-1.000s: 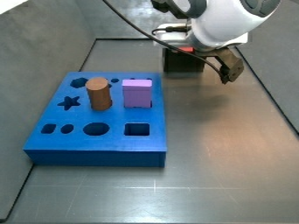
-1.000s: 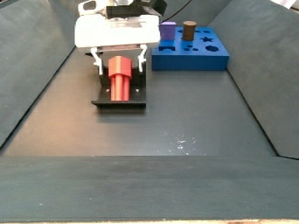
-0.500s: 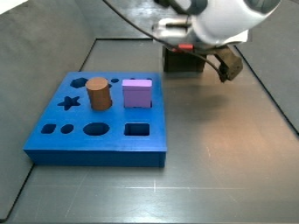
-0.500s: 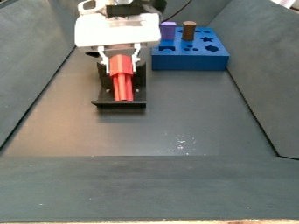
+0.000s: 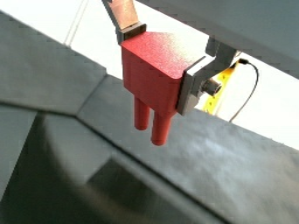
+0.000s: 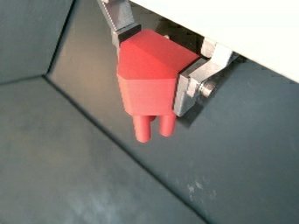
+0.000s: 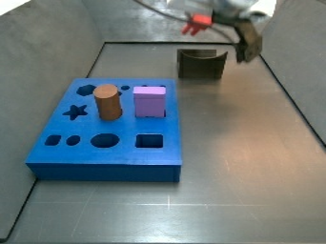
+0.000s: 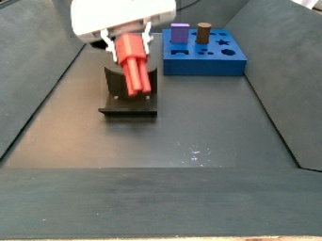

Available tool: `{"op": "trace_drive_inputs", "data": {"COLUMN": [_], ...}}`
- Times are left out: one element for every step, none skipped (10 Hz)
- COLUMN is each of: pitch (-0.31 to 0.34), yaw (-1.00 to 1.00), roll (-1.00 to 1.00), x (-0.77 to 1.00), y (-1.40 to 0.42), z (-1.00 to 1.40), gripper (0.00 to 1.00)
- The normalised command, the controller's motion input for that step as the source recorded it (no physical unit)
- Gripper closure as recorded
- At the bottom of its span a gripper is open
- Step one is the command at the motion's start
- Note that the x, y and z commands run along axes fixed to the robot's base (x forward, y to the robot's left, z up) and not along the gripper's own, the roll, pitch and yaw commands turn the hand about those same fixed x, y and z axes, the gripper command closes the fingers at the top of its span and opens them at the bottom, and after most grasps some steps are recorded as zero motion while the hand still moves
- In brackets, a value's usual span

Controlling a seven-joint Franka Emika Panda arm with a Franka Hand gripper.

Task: Pick up the 3 prong object. Move up. Rotate the 3 prong object. Place the 3 prong object on the fixture. Regrasp the 3 prong object. Move to above the board. Insert the 3 prong object.
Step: Move to above the board.

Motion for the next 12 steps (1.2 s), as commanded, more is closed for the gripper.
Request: {"op": "trace_drive_inputs", "data": {"pitch": [0.154,0.093,-0.015,-0.076,-0.135,-0.149,-0.158,-0.15,-0.131,-0.102,-0.074,-0.051], "yaw": [0.41,0.4,0.35,0.3,0.21,0.17,0.07,0.01,-0.04,-0.09,-0.1,-0.11], "roll": [-0.05,-0.04,-0.02,-0.01,-0.01,0.0,0.0,0.0,-0.01,-0.02,-0.02,-0.02], "x": [-0.04,-0.04,-0.03,-0.03,-0.02,-0.02,-0.02,-0.03,-0.04,-0.05,-0.05,-0.05], "y": [0.18,0.18,0.16,0.15,0.14,0.13,0.11,0.09,0.08,0.07,0.05,0.03], "z": [1.0,1.0,1.0,1.0,1.0,1.0,1.0,1.0,1.0,0.93,0.75,0.63], "gripper": [1.0,1.0,1.0,1.0,1.0,1.0,1.0,1.0,1.0,1.0,1.0,1.0]}}
